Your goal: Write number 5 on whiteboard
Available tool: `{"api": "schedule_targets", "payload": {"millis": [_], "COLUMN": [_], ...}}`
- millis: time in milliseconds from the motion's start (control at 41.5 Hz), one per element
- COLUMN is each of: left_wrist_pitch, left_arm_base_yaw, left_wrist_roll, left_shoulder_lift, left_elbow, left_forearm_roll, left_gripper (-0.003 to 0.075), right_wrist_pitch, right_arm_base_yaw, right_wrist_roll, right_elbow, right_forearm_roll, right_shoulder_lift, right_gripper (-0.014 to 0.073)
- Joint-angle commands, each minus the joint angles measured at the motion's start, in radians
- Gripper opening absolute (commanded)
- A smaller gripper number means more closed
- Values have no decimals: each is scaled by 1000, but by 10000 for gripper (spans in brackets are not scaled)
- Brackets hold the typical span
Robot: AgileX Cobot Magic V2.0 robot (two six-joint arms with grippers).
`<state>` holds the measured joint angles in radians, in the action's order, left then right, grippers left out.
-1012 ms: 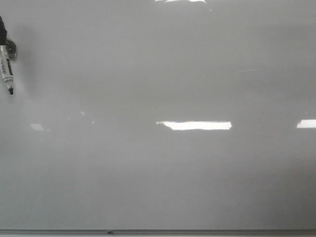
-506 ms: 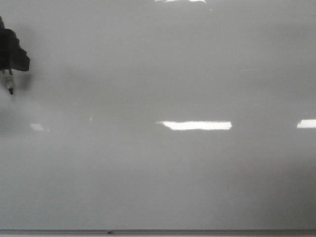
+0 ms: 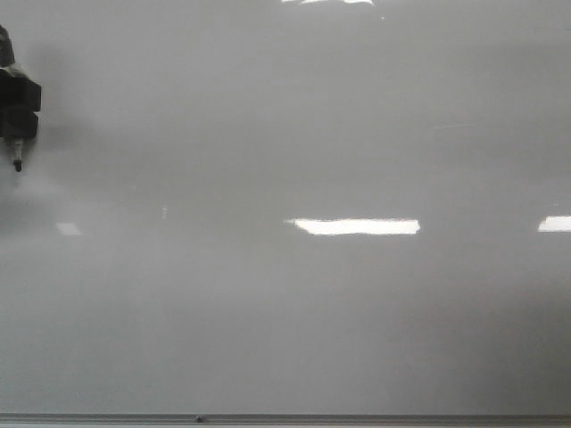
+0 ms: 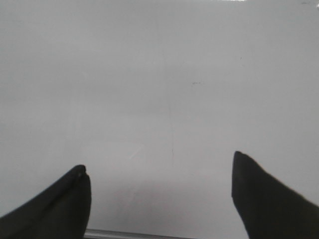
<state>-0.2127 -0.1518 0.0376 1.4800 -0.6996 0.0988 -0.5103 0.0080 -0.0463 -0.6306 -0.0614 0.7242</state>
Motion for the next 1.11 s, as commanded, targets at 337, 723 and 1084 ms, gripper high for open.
{"api": "schedule_targets", "payload": {"millis": [337, 723, 1084], "left_wrist_pitch": [32, 863, 1207], "left_arm_base_yaw": [-8, -8, -8], "left_wrist_roll": [1, -57, -799], "left_shoulder_lift": [-93, -285, -289], "left_elbow": [-28, -231, -427], "left_forearm_roll": [-2, -139, 348], "left_gripper": [-20, -20, -20], "right_wrist_pitch": [81, -224, -407], "right_arm_base_yaw": [-4, -1, 72], "right_wrist_roll": [-8, -26, -381], "right_elbow": [-26, -209, -369], "right_forearm_roll": [-6, -57, -280], "right_shoulder_lift": [1, 56, 208], "right_gripper": [598, 598, 598]}}
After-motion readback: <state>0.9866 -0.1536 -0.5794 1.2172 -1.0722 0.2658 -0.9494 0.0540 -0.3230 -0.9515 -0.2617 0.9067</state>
